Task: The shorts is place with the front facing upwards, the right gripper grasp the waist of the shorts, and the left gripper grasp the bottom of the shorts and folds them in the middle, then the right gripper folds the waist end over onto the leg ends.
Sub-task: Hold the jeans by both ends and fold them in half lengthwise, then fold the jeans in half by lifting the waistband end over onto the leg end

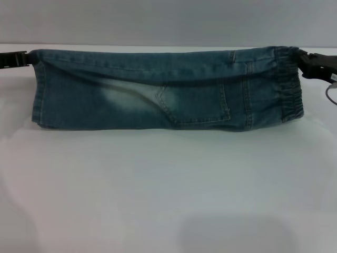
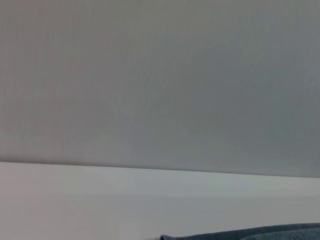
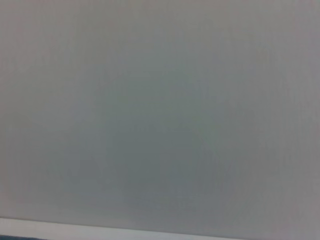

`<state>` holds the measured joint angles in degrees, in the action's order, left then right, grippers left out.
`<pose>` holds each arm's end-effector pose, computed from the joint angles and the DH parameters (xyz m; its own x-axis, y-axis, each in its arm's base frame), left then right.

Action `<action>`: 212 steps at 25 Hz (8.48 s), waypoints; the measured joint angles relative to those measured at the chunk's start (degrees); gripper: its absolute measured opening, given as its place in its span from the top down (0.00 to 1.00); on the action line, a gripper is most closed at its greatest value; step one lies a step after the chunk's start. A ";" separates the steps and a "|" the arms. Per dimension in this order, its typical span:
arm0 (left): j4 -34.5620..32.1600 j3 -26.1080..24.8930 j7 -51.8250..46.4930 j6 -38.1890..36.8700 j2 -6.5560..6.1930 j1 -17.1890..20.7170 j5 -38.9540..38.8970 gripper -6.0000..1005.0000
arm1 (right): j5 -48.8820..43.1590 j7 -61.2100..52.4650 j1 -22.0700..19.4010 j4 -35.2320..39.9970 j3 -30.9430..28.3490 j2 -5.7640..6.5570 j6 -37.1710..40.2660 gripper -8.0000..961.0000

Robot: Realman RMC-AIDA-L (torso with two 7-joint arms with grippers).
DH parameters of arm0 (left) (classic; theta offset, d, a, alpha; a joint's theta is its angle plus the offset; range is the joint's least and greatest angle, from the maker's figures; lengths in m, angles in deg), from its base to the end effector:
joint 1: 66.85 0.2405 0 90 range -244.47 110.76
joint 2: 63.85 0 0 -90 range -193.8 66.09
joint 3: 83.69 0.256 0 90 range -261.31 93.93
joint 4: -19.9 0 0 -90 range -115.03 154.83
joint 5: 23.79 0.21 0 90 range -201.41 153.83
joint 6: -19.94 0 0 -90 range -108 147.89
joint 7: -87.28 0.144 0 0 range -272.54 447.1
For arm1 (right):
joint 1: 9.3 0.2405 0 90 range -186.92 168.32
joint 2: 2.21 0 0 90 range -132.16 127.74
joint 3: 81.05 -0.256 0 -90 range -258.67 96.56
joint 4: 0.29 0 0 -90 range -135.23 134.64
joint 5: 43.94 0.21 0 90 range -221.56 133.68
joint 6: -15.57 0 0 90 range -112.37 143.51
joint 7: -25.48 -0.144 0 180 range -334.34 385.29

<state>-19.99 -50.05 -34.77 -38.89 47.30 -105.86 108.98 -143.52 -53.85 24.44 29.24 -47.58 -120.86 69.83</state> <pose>-0.3075 0.4304 0.0951 0.4825 0.6597 0.5761 0.8639 -0.2502 -0.4371 0.3052 0.4044 0.0284 0.6023 -0.3684 -0.7082 -0.7888 -0.4112 -0.4569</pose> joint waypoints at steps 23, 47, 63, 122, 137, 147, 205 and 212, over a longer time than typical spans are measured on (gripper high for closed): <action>0.43 0.11 3.62 2.85 2.91 -1.14 -0.12 0.84 | 0.05 0.30 1.29 -2.92 -0.39 -0.04 -7.45 0.58; -2.96 -0.02 21.84 2.28 6.38 5.21 -24.22 0.44 | 1.03 -7.96 -2.14 -1.51 0.07 3.48 5.08 0.33; 0.49 0.03 29.95 -5.40 6.50 7.80 -34.25 0.19 | -45.77 -48.27 12.11 14.37 2.52 12.36 27.95 0.33; 5.00 -0.42 33.19 -6.04 6.52 11.37 -35.90 0.19 | -56.76 -48.57 15.34 11.49 12.05 1.68 10.93 0.39; 5.00 0.00 33.52 -6.33 6.52 11.73 -37.28 0.19 | -53.70 -43.85 13.92 11.62 12.15 0.68 7.29 0.90; 9.49 0.17 39.78 -6.48 6.64 9.24 -37.28 0.19 | -51.25 -43.88 10.64 23.82 11.52 0.72 20.47 0.94; 51.12 -0.41 79.21 -4.38 7.92 -4.27 -36.82 0.19 | -23.90 -49.88 10.46 41.94 4.17 4.07 54.93 0.94; 53.21 -0.50 79.79 -5.75 7.93 -4.30 -36.54 0.19 | -23.90 -49.12 12.20 39.02 7.66 3.94 51.05 0.94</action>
<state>33.22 -50.56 45.02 -44.64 55.23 -110.15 72.43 -167.42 -102.97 36.64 68.26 -39.91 -116.92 120.89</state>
